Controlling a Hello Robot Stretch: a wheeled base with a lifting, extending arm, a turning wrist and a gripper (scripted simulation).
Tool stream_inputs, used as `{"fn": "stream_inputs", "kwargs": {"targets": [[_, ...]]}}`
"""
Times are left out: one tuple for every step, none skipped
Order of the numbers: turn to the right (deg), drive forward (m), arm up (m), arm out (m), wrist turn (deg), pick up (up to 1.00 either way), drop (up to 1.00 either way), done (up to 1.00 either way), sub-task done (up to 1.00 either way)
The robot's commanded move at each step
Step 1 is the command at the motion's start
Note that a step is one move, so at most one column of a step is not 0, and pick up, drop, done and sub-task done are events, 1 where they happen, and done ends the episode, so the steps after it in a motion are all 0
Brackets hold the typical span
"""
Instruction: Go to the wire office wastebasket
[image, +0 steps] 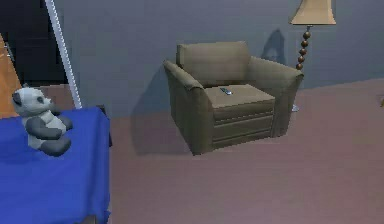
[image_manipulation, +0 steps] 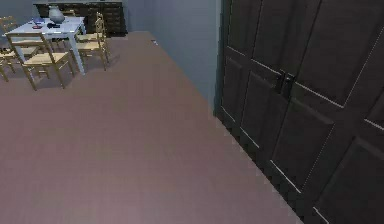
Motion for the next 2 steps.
{"fn": "stream_inputs", "kwargs": {"targets": [[0.0, 0.30, 0.00, 0.00, 0.0, 0.00, 0.00, 0.00, 0.00], [-6.0, 0.00, 0.00, 0.00, 0.0, 0.00, 0.00, 0.00, 0.00]]}}
